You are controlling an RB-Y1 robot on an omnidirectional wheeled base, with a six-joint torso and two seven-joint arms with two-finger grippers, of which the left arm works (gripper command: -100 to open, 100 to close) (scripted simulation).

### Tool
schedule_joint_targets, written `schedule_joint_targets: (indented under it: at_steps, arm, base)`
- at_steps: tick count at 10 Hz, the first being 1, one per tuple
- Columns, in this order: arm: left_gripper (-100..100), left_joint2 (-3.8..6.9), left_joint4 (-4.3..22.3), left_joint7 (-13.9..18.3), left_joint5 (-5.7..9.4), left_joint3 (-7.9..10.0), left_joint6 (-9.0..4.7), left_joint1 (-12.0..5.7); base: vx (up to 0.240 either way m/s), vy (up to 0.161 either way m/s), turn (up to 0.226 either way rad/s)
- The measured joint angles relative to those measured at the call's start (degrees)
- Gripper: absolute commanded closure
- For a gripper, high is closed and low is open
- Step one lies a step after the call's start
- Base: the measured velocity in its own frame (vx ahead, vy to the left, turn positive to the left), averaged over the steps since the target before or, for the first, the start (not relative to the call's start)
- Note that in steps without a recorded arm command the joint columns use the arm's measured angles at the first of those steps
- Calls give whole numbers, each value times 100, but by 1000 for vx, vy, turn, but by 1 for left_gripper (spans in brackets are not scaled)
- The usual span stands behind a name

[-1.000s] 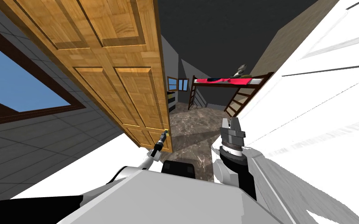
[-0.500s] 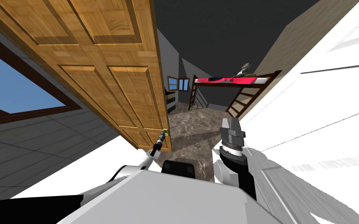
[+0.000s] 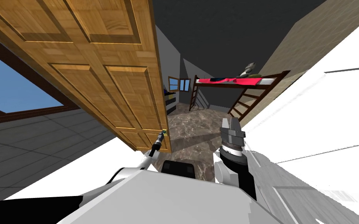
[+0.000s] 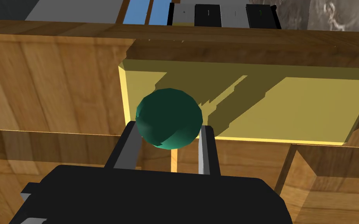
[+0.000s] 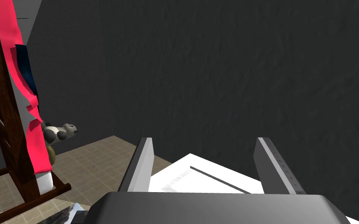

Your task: Push the door open

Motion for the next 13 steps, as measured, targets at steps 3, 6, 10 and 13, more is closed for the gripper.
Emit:
schedule_joint_targets:
  at_steps: [3, 6, 10, 13]
  arm:
    - [100, 10, 7, -124, 141, 185, 35, -23]
    - [100, 88, 218, -205, 295, 383, -72, -123]
    - [100, 113, 355, -322, 447, 579, -108, -156]
    - [100, 107, 51, -349, 503, 651, 47, -35]
  base:
    - [199, -100, 64]
    - [175, -67, 52]
    - [162, -65, 52]
    - [100, -46, 32]
